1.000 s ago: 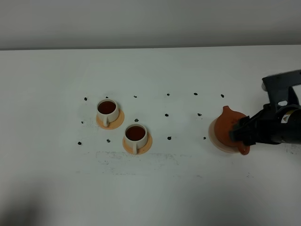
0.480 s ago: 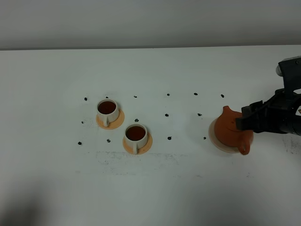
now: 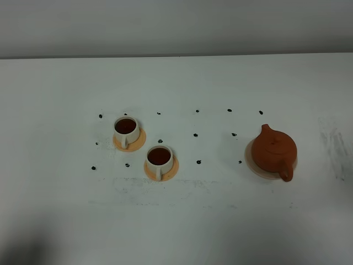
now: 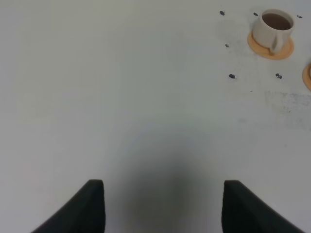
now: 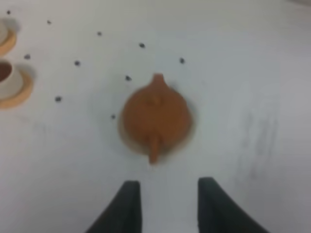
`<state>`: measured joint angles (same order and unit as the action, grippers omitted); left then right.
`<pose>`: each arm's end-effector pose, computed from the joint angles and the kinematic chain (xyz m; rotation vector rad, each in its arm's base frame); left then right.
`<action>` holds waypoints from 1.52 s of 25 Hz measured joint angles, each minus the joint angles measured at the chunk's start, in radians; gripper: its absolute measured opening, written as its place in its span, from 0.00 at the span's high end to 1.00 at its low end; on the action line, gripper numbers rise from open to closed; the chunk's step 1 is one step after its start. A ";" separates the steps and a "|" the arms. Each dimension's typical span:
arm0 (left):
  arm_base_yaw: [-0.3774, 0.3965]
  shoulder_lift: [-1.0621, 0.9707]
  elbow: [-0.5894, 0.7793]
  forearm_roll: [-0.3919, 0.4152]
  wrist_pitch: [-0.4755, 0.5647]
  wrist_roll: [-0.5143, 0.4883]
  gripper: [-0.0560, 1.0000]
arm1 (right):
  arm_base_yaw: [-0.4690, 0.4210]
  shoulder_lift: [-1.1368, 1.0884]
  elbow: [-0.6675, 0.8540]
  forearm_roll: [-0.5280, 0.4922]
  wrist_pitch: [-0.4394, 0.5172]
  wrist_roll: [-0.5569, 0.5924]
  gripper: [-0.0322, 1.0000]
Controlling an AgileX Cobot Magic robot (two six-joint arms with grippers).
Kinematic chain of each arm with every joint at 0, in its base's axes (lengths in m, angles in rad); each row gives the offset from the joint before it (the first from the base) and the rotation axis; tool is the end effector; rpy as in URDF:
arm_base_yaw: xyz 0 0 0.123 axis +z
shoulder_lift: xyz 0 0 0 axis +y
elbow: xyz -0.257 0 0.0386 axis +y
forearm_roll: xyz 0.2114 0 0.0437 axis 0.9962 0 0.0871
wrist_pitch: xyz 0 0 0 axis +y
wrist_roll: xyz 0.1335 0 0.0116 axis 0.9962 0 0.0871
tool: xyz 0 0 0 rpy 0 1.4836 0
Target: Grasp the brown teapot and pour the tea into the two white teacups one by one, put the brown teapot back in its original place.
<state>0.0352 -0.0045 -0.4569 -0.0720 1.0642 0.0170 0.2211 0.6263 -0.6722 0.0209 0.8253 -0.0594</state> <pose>0.0293 -0.0074 0.2278 -0.0171 2.0846 -0.0551 0.1232 0.0298 0.2727 -0.3088 2.2440 0.1108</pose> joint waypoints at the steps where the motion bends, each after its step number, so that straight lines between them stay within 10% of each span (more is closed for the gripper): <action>1: 0.000 0.000 0.000 0.000 0.000 0.000 0.47 | -0.015 -0.072 0.000 -0.002 0.068 0.015 0.73; 8: 0.000 0.000 0.000 0.000 0.000 0.000 0.47 | -0.192 -0.337 0.005 0.053 0.348 0.021 0.78; 38: -0.009 0.000 0.000 0.000 0.000 0.001 0.47 | -0.272 -0.633 0.152 0.061 0.288 -0.051 0.78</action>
<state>0.0260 -0.0045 -0.4569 -0.0720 1.0642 0.0179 -0.0506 -0.0066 -0.5200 0.0818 1.1133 -0.1107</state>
